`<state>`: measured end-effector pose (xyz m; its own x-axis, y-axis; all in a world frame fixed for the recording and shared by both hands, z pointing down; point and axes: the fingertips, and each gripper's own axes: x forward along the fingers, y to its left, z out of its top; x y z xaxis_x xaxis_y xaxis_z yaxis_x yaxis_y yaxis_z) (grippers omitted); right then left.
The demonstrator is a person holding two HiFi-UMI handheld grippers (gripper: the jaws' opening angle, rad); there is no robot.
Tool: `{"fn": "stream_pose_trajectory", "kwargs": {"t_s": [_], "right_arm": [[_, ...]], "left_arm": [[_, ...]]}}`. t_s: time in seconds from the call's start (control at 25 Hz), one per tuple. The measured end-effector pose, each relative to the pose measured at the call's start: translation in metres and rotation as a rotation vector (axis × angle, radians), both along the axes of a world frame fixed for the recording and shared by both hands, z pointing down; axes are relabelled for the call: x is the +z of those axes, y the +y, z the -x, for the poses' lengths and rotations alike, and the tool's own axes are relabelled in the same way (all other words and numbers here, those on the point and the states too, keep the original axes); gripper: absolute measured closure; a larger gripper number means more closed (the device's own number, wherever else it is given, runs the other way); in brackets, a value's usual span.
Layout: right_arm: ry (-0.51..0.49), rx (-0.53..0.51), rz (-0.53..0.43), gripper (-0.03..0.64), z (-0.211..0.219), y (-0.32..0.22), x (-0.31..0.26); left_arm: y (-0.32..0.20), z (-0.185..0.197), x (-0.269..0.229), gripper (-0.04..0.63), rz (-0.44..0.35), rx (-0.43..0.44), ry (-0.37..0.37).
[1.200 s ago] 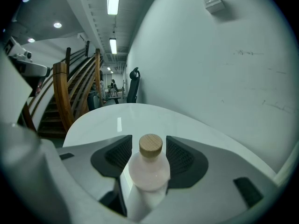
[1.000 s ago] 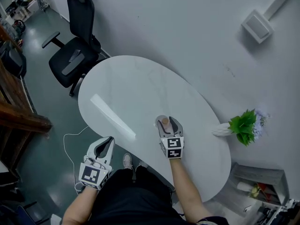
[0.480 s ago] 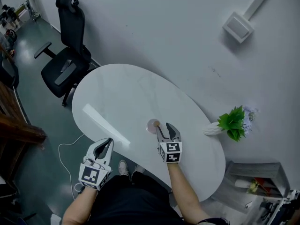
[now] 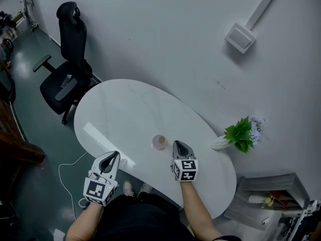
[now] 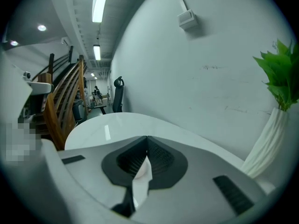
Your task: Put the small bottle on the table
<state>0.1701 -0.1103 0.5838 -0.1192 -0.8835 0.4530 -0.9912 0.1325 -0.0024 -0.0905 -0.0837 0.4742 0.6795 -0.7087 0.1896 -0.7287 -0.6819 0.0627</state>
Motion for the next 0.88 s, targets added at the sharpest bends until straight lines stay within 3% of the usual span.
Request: {"fn": "stream_pose_trajectory", "kwargs": {"t_s": [0.4,0.88], "right_arm": [[-0.006,-0.048,-0.163,0.611,0.007,-0.012,-0.084],[0.008,-0.068,-0.348,0.611,0.009,-0.003,-0.18]], "left_arm": [[-0.009,0.008,-0.019,0.581,-0.013,-0.033,0.014],[-0.025,0.01,-0.039,0.581,-0.084,-0.026,0.039]]}}
